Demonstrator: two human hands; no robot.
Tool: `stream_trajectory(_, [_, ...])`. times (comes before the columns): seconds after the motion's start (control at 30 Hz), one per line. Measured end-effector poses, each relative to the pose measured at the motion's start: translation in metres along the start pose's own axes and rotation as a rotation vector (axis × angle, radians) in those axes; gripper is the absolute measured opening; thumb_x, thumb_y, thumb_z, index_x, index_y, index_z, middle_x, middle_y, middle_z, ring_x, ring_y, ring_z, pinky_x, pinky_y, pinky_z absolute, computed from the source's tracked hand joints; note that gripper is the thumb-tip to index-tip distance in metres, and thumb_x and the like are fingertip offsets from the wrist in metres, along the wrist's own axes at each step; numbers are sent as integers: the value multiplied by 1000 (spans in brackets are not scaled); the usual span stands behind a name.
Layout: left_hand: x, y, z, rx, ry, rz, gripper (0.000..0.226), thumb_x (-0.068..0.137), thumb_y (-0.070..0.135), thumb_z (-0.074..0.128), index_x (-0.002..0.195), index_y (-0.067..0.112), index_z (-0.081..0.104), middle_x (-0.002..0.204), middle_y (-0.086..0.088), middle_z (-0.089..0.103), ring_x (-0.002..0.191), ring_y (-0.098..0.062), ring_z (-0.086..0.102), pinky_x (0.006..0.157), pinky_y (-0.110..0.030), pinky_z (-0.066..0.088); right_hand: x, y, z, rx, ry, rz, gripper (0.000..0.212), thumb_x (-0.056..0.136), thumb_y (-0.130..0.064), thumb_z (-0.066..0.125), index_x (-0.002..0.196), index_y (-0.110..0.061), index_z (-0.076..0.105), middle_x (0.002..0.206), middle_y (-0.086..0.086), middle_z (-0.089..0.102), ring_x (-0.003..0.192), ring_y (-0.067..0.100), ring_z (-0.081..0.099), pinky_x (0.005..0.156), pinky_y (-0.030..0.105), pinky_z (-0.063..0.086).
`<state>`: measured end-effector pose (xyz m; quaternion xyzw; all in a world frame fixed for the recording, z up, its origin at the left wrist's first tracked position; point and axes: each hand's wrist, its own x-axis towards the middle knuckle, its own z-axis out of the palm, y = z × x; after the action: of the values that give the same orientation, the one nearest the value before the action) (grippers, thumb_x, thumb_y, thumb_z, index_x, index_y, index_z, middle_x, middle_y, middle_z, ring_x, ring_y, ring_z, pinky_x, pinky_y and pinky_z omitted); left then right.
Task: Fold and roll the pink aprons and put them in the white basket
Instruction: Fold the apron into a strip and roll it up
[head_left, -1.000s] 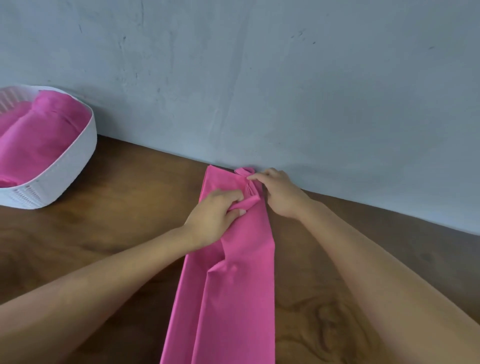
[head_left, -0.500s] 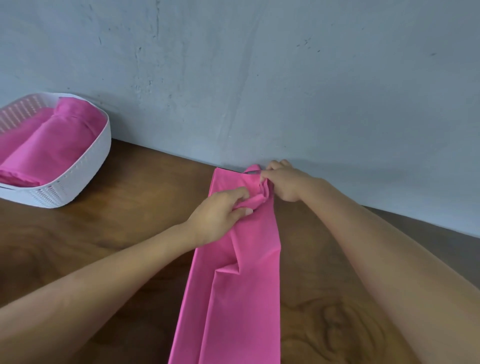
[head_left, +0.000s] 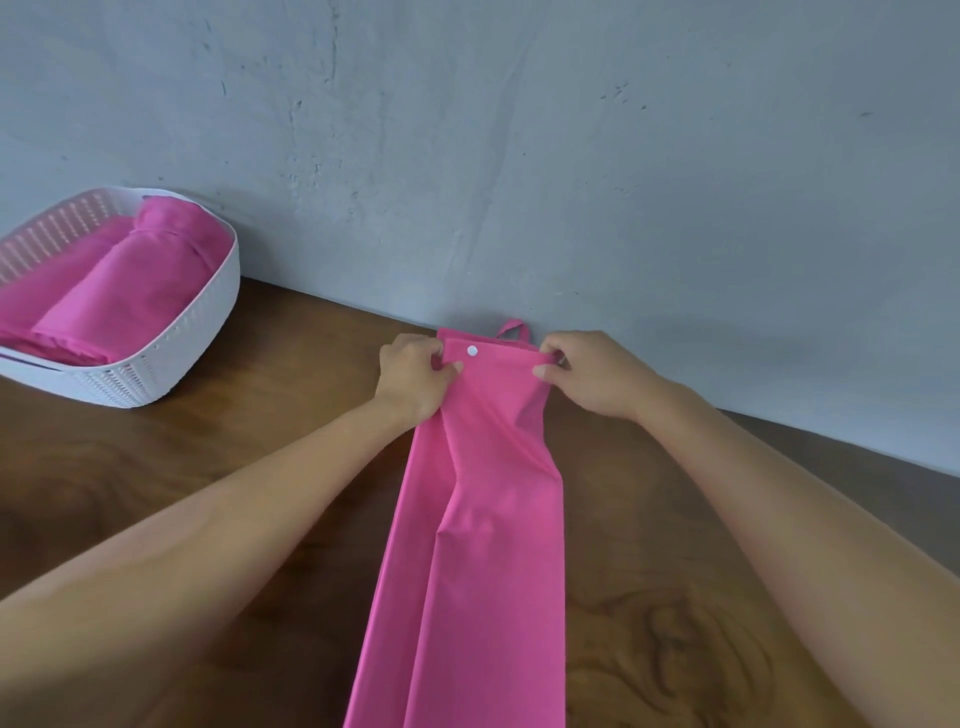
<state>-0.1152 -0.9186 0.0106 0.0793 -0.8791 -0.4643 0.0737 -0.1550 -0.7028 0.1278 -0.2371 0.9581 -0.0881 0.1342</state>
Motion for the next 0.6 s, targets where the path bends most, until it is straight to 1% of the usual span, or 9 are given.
stream_trajectory(0.07, [6,4,-2,-67,-47,-45,38,91,25,72,60,17,50,66,5,52,72,-20,50,76,-35,40,-6,-3,5,25,25,-29,12,98,-30,63,96,-18,65,90,-3,65,81,16,58,75,35,47])
stream_trajectory(0.13, [11,4,-7,-201,-118,-103,32,92,27,73,67,12,60,71,-1,63,71,-23,59,71,-37,49,-12,-5,12,31,58,-53,12,98,-28,64,94,-17,65,87,-4,63,79,16,57,72,35,45])
stream_trajectory(0.17, [12,3,-9,-241,-132,-113,29,91,28,75,73,8,64,77,-5,69,76,-26,65,73,-40,54,-14,-6,14,27,86,-60,11,98,-26,64,94,-16,65,88,-4,63,79,17,56,71,35,44])
stream_trajectory(0.23, [11,1,-16,-277,-115,-108,26,87,26,79,77,5,66,84,-9,73,82,-26,70,80,-41,57,-18,-6,18,7,137,-66,9,99,-24,63,99,-15,65,92,-4,61,85,20,56,72,35,40])
stream_trajectory(0.33, [2,3,-26,-274,-76,-59,26,83,20,83,72,5,64,80,-9,72,80,-26,70,79,-39,57,-26,-7,22,-14,159,-58,19,99,-27,63,112,-14,66,103,-1,60,95,20,56,77,31,37])
stream_trajectory(0.4, [-6,6,-35,-269,-61,-16,28,83,19,83,68,8,62,74,-6,69,72,-21,66,74,-35,55,-35,-9,20,-33,159,-57,26,97,-30,65,118,-15,65,104,-2,59,94,18,54,78,30,37])
stream_trajectory(0.5, [-20,11,-50,-264,-52,67,32,83,20,82,69,4,59,74,-13,65,66,-13,57,70,-32,49,-52,-10,11,-66,177,-48,24,96,-27,67,116,-15,66,99,-3,58,91,17,54,76,32,38])
stream_trajectory(0.57, [-35,13,-62,-246,-69,135,32,84,21,82,70,4,59,73,-12,66,66,-13,59,70,-31,49,-66,-12,3,-85,206,-37,17,96,-22,66,111,-15,69,94,-1,61,92,21,57,74,33,39])
stream_trajectory(0.6, [-44,13,-67,-240,-89,159,30,85,22,81,71,6,61,72,-9,68,68,-14,63,72,-32,53,-75,-15,2,-95,225,-36,15,97,-22,65,110,-16,70,93,-1,62,92,21,58,73,34,39])
